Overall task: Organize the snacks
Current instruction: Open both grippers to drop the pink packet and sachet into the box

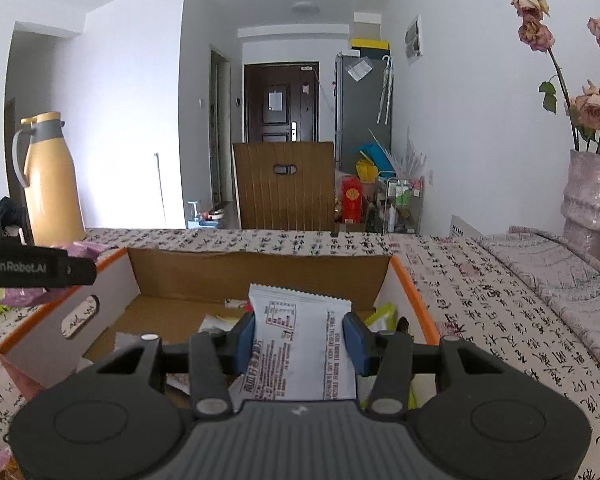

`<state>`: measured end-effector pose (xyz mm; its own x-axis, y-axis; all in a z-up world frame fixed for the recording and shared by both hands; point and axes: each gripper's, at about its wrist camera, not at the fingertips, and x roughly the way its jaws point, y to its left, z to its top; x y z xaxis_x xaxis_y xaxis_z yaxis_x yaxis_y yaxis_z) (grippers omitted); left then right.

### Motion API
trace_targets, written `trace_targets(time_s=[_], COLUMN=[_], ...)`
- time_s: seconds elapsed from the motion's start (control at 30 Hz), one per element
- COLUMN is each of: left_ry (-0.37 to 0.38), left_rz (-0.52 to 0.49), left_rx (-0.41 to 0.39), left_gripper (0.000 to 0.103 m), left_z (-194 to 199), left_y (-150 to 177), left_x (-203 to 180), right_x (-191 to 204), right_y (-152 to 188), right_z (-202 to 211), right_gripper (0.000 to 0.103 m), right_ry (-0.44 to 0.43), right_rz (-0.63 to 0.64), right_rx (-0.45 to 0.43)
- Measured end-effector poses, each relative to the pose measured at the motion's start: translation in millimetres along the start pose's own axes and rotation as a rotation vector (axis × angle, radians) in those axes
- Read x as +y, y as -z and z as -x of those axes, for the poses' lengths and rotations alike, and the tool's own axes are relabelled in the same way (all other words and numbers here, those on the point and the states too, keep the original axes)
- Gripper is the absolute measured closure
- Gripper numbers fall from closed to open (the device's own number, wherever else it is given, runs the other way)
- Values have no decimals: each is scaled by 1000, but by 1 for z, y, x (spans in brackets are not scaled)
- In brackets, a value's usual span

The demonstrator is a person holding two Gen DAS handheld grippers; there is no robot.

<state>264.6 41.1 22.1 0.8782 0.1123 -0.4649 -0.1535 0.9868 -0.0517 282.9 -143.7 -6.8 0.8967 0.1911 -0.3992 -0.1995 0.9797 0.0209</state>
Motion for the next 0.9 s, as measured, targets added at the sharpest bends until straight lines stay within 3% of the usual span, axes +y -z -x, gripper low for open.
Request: trace_targets(time_s=[0.07, 0.17, 0.23, 0.3, 0.37, 0.9], left_ry=[5, 1, -2, -7, -3, 16], left_rz=[0, -2, -3, 4, 12, 22], left_rx=[-1, -25, -47, -64, -62, -48], left_gripper=[39, 18, 6, 0, 0, 0], left_z=[1, 6, 11, 15, 15, 21], left_y=[1, 0, 0, 0, -1, -4], left_x=[0, -1, -1, -1, 0, 1], right_x=[-2, -6, -9, -9, -10, -9], right_y=[0, 0, 0, -1, -1, -2], right_z=[0, 2, 5, 7, 10, 17], right_gripper=[57, 55, 42, 10, 0, 0], right_ry=[1, 0, -5, -5, 3, 11], right_rz=[-9, -25, -33, -37, -45, -49], right_rx=[3, 3, -3, -13, -30, -41])
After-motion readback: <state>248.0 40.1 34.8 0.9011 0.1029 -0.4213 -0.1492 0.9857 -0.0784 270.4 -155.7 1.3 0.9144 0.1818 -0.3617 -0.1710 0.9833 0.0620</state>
